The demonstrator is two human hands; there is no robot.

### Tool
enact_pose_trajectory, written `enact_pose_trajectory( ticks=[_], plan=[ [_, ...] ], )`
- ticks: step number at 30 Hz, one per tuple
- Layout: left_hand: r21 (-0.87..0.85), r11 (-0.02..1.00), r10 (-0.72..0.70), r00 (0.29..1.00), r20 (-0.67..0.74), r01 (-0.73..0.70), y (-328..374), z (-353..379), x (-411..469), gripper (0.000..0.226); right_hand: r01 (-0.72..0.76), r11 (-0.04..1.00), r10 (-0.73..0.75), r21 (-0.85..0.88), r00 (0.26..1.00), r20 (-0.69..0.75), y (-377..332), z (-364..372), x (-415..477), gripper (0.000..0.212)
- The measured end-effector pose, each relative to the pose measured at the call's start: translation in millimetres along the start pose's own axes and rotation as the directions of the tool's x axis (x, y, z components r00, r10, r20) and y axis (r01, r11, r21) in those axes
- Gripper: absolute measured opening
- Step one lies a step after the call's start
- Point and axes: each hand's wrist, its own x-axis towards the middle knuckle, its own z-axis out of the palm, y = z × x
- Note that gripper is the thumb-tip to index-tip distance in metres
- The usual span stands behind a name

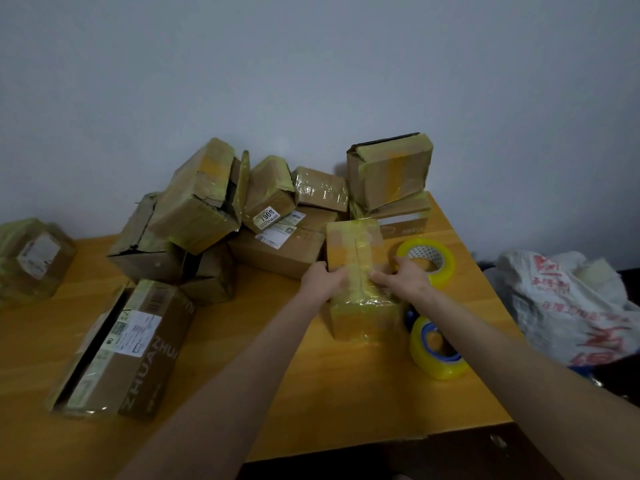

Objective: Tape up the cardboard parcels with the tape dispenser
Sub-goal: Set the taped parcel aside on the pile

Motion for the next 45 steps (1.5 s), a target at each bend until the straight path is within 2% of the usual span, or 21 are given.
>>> enact_pose_trajectory(
  ticks=[2, 3, 6, 8, 11, 16, 19, 22, 26, 28, 32, 36, 39, 42, 45],
  plan=[
    [-0.028, 1.0, -0.003, 1.0, 0.024, 0.004, -0.8, -0.2, 0.1, 0.033, -0.035, 0.999, 0.034, -0.017, 0.999, -0.031, -3.6, 4.5, 1.8, 0.048],
    [-0.007, 1.0, 0.022, 1.0, 0.002, -0.022, -1.3, -1.3, 0.2, 0.03, -0.048, 0.998, 0.046, -0.031, 0.997, -0.059, -6.4, 5.5, 1.5, 0.048],
    [0.075, 0.989, 0.132, 0.986, -0.104, -0.124, 2.9, -10.9, -4.4, 0.027, -0.04, 0.999, 0.036, -0.033, 0.99, -0.133, -21.3, 3.2, -3.5, 0.069],
    [0.096, 0.983, 0.17, 0.973, -0.157, -0.156, 8.1, -20.8, -10.0, 0.039, -0.013, 0.999, 0.005, -0.05, 0.987, -0.162, -36.0, -0.9, -9.2, 0.074],
    [0.099, 0.977, 0.208, 0.946, -0.249, -0.189, 17.2, -36.1, -19.7, 0.056, 0.047, 0.994, -0.065, -0.095, 0.98, -0.187, -59.8, -9.0, -16.9, 0.068],
    [-0.009, 0.971, 0.219, 0.905, -0.364, -0.238, 31.8, -59.8, -43.1, 0.051, 0.172, 0.976, -0.198, -0.134, 0.955, -0.219, -102.5, -29.4, -30.1, 0.056],
    [-0.076, 0.947, 0.243, 0.85, -0.468, -0.313, 43.7, -71.2, -60.1, 0.054, 0.266, 0.959, -0.283, -0.1, 0.926, -0.249, -128.8, -39.9, -40.1, 0.053],
    [-0.153, 0.898, 0.27, 0.792, -0.548, -0.412, 58.7, -90.9, -78.6, 0.056, 0.386, 0.922, -0.363, 0.035, 0.89, -0.277, -156.0, -44.4, -49.5, 0.053],
    [-0.089, 0.864, 0.304, 0.654, -0.693, -0.495, 71.5, -142.9, -101.9, 0.057, 0.502, 0.824, -0.437, 0.263, 0.858, -0.271, -209.8, -29.1, -67.2, 0.067],
    [-0.017, 0.872, 0.317, 0.589, -0.744, -0.49, 68.8, -176.7, -113.6, 0.05, 0.523, 0.777, -0.48, 0.349, 0.852, -0.209, -238.7, -11.3, -77.6, 0.076],
    [0.025, 0.895, 0.281, 0.52, -0.806, -0.446, 42.7, -243.8, -129.4, 0.042, 0.544, 0.724, -0.562, 0.424, 0.822, -0.094, -287.5, 40.0, -93.1, 0.061],
    [0.034, 0.92, 0.227, 0.46, -0.858, -0.391, -3.9, -310.6, -130.9, 0.039, 0.56, 0.683, -0.625, 0.469, 0.78, -0.02, -330.3, 108.6, -106.0, 0.055],
    [0.029, 0.956, 0.17, 0.469, -0.867, -0.293, -48.9, -370.5, -121.7, 0.041, 0.514, 0.705, -0.619, 0.488, 0.782, 0.072, -361.9, 175.8, -106.7, 0.061],
    [0.016, 0.983, 0.117, 0.559, -0.821, -0.182, -109.7, -436.2, -108.9, 0.033, 0.463, 0.766, -0.589, 0.446, 0.783, 0.2, -390.0, 260.5, -105.1, 0.066],
    [0.02, 0.998, 0.053, 0.637, -0.769, -0.059, -178.8, -500.8, -97.8, 0.028, 0.325, 0.855, -0.479, 0.404, 0.794, 0.375, -413.7, 351.4, -109.1, 0.07]
  ],
)
